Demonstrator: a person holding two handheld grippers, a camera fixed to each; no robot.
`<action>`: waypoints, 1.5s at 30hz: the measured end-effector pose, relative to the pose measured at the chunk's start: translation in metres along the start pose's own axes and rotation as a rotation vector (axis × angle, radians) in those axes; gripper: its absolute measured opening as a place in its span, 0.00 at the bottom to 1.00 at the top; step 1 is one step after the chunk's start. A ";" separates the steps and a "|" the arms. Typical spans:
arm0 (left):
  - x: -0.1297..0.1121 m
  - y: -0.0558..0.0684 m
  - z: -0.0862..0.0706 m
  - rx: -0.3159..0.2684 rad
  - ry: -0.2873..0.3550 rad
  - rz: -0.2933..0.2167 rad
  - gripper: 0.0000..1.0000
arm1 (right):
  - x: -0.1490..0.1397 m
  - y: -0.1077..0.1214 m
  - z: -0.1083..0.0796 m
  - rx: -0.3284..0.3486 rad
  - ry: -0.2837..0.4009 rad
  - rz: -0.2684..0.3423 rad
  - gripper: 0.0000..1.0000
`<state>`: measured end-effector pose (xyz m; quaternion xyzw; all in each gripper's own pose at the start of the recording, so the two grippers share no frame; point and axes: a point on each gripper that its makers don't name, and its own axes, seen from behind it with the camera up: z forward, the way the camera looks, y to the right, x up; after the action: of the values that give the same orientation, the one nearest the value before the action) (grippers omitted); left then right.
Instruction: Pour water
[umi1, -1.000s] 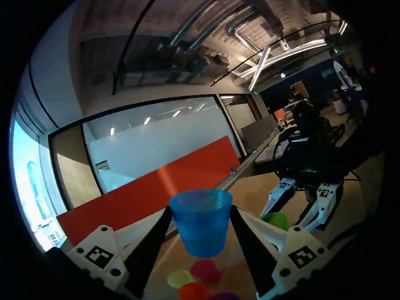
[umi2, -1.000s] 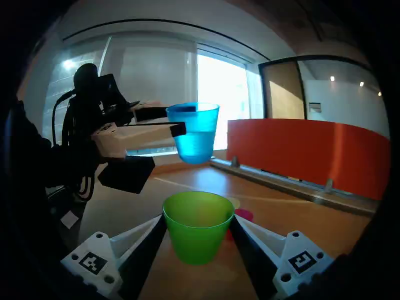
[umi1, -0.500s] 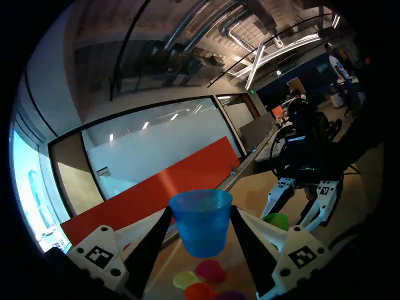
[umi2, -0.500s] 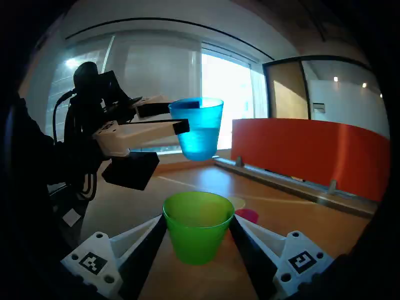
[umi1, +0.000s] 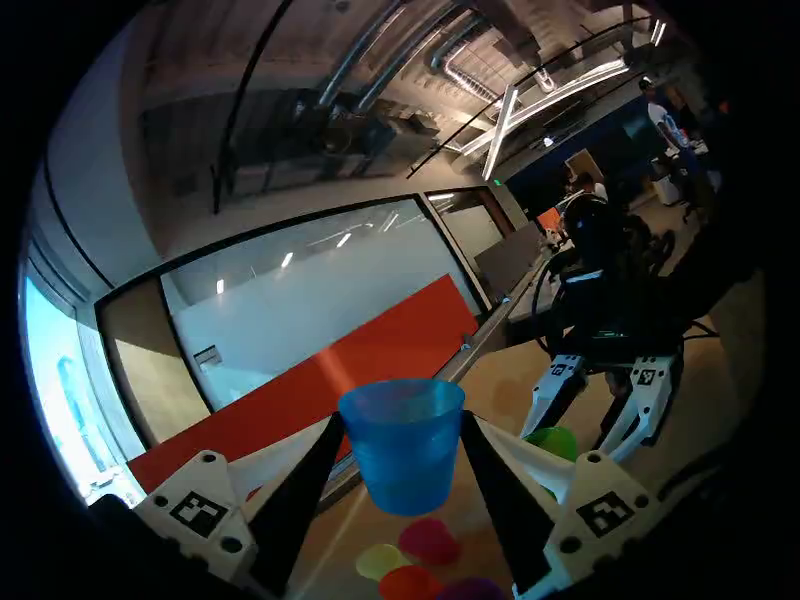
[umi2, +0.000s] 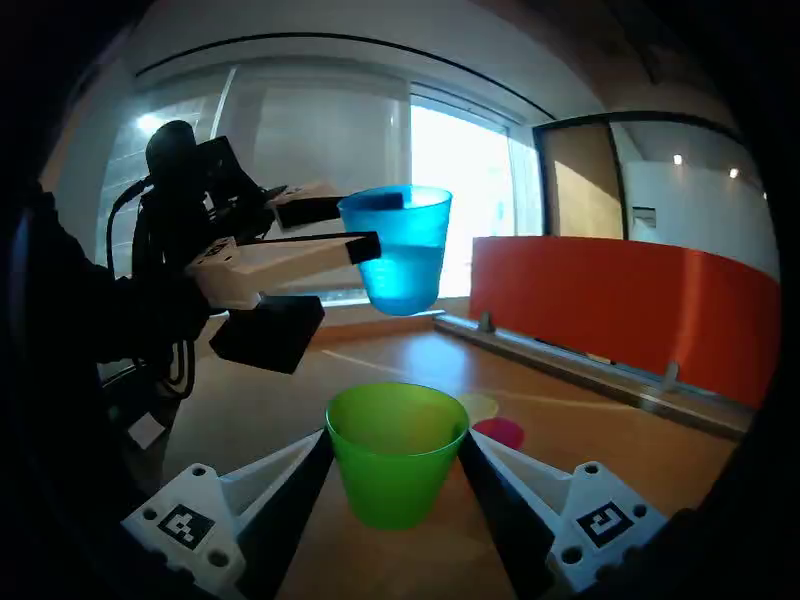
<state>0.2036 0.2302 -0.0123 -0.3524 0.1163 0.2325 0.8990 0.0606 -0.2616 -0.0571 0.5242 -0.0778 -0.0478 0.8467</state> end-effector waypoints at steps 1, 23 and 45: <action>0.000 0.000 -0.001 0.000 0.001 0.002 0.85 | 0.000 0.000 0.000 0.002 0.000 0.000 0.90; -0.001 0.001 -0.007 0.000 0.003 0.076 0.85 | -0.001 -0.002 0.005 0.013 -0.004 -0.003 0.90; 0.001 0.003 -0.004 0.001 0.006 0.151 0.85 | 0.004 -0.003 0.006 0.018 0.001 -0.007 0.90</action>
<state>0.2030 0.2301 -0.0173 -0.3427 0.1453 0.2984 0.8789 0.0631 -0.2689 -0.0573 0.5322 -0.0761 -0.0497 0.8417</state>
